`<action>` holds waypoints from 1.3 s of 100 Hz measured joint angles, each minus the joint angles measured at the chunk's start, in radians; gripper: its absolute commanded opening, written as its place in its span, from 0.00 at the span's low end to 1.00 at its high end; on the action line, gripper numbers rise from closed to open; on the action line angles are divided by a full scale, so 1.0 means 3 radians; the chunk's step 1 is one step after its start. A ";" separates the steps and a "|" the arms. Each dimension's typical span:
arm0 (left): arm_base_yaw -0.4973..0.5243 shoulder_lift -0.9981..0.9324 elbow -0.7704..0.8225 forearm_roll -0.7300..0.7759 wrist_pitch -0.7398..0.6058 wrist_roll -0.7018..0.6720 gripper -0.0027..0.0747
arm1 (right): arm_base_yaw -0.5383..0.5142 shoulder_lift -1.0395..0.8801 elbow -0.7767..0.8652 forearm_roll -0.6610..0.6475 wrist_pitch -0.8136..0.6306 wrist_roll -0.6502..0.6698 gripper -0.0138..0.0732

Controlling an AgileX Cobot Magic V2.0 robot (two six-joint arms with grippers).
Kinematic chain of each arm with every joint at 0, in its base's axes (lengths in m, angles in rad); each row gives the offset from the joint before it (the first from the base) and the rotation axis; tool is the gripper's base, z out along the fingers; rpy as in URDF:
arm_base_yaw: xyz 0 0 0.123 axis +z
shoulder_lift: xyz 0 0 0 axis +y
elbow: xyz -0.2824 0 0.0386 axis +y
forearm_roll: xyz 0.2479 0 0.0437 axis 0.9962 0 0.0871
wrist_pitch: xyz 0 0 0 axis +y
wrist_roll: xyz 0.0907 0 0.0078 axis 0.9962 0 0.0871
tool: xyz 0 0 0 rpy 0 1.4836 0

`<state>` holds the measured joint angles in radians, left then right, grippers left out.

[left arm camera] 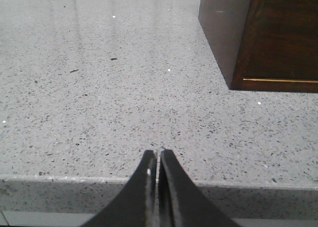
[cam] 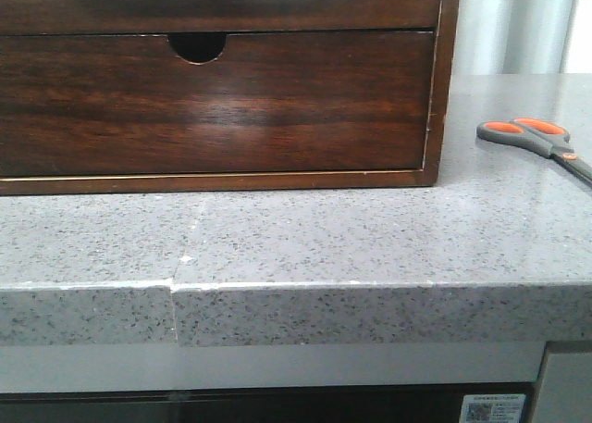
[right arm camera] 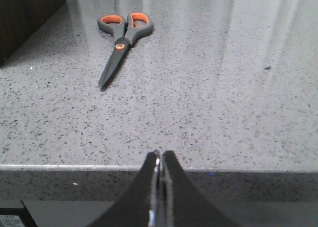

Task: Put scissors in drawer with both arms

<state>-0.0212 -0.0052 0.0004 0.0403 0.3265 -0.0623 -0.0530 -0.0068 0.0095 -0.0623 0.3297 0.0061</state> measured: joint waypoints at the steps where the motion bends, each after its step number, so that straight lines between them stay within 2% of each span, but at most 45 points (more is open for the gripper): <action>1: 0.0000 0.0000 0.0000 0.0000 0.0000 0.0000 0.01 | 0.0000 0.0000 0.0000 0.0000 0.0000 0.0000 0.11; 130: 0.0000 0.0000 0.0000 0.0105 0.0000 0.0000 0.01 | 0.0000 0.0000 0.0000 0.0000 0.0000 0.0000 0.11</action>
<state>-0.0212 -0.0052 0.0004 0.0718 0.3265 -0.0623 -0.0530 -0.0068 0.0095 -0.0623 0.3297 0.0061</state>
